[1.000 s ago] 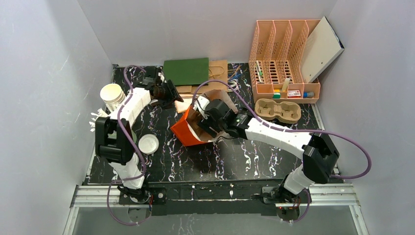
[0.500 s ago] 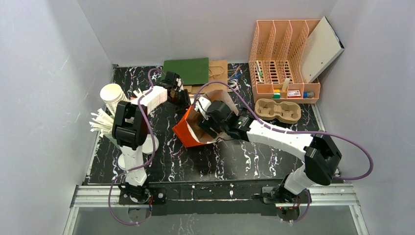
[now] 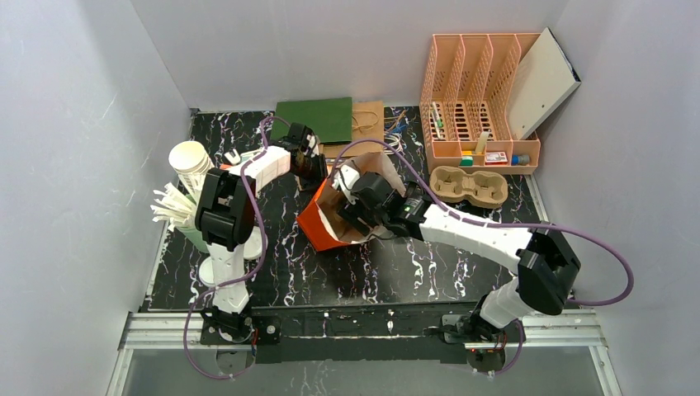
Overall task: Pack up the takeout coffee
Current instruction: Place the coffee cup on the cup tray.
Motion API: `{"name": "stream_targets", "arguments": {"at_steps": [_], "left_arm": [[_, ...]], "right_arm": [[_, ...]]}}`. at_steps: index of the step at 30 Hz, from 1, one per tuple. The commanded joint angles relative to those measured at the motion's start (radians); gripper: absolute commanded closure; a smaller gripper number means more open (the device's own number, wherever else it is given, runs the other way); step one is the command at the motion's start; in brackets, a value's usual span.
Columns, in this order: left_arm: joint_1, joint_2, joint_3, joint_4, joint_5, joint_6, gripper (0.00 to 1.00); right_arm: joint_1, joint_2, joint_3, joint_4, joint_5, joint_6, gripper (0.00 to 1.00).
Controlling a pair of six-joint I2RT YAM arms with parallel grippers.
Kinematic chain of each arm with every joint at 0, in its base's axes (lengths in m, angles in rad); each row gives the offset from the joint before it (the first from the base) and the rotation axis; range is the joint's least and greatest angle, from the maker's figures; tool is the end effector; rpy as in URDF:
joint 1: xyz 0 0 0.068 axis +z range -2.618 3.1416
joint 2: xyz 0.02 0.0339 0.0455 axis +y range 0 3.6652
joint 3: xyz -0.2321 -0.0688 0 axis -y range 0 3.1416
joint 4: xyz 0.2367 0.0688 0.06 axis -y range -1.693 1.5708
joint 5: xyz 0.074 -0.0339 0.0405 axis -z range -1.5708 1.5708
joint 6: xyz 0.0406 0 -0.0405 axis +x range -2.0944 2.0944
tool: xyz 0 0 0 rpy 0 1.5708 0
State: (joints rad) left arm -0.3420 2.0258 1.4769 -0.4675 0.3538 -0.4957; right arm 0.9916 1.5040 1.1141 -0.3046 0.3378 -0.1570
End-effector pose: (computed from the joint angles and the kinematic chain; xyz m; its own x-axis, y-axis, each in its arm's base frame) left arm 0.3855 -0.1522 0.1544 -0.9359 -0.1404 -0.3230 0.0469 0.8592 -0.5095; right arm 0.1933 0.2709 0.2387 -0.2443 -0.6431 -0.7258 -0.6970 0.6368 -0.3296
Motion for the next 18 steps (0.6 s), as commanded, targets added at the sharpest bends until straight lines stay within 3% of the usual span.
{"name": "stream_targets", "arguments": {"at_steps": [1,6,18], "left_arm": [[-0.005,-0.064,0.037,-0.026,-0.037,0.023,0.70],[-0.005,-0.087,0.008,0.026,-0.069,0.007,0.68],[-0.024,-0.028,-0.038,0.053,0.047,-0.036,0.66]], "right_arm": [[0.007,-0.055,-0.020,-0.089,-0.003,0.050,0.54],[0.006,-0.107,-0.079,-0.103,-0.010,0.075,0.53],[0.007,-0.139,-0.156,-0.028,0.016,0.097,0.54]]}}
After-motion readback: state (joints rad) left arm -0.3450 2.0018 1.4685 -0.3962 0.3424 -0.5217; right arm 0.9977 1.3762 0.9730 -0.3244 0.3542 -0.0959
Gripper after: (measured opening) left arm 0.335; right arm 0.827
